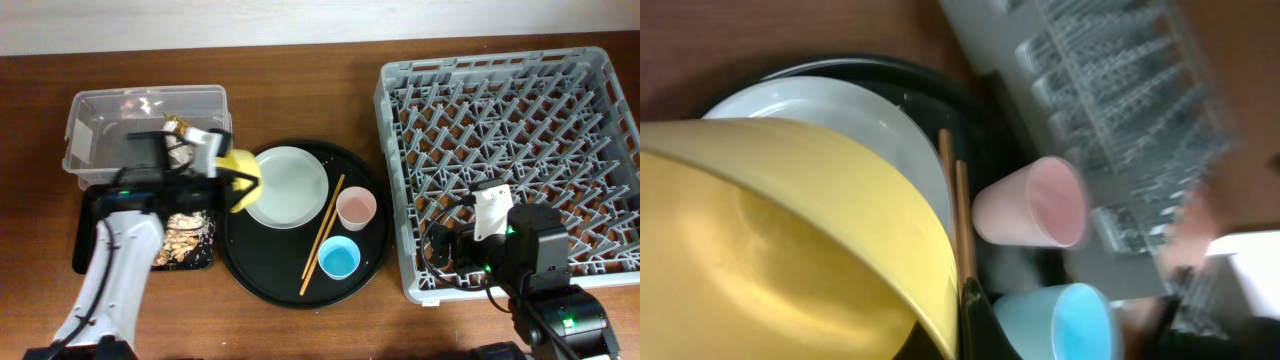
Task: Sort waste into correct bins and load items into the dishwasher rack
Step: 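Set the yellow bowl onto the white plate with the left gripper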
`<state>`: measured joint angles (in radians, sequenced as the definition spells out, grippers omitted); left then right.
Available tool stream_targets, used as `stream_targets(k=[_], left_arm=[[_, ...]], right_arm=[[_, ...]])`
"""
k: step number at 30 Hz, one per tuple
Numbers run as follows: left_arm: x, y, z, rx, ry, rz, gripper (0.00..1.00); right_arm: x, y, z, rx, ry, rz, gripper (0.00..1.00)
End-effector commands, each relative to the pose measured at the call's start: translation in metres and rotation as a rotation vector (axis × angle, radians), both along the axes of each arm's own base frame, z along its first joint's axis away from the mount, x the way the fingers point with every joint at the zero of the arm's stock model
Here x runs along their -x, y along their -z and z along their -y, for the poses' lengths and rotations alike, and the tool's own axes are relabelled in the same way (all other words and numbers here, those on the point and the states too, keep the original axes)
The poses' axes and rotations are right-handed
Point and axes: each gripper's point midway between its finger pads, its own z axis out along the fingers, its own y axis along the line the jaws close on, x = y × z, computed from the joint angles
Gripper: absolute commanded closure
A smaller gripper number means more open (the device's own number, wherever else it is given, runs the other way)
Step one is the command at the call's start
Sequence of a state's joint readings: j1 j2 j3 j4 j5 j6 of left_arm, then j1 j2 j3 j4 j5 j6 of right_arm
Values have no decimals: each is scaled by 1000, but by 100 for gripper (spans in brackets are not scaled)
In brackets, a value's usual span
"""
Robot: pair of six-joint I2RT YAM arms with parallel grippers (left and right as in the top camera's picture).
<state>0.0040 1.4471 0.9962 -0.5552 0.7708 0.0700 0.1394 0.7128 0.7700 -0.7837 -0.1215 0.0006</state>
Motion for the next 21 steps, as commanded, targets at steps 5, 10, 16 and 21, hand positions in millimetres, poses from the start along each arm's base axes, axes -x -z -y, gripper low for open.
stream_targets(k=[5, 10, 16, 21], left_arm=[[-31, 64, 68, -446, 32, 156, 99], [-31, 97, 78, -465, 67, 111, 67], [-22, 37, 75, -425, 47, 166, 48], [37, 4, 84, -282, 95, 22, 47]], right_arm=[[-1, -7, -2, -12, -4, 14, 1], [-1, -7, -2, -12, -4, 14, 1], [-1, -7, -2, -12, -4, 14, 1], [-1, -7, -2, -12, -4, 14, 1]])
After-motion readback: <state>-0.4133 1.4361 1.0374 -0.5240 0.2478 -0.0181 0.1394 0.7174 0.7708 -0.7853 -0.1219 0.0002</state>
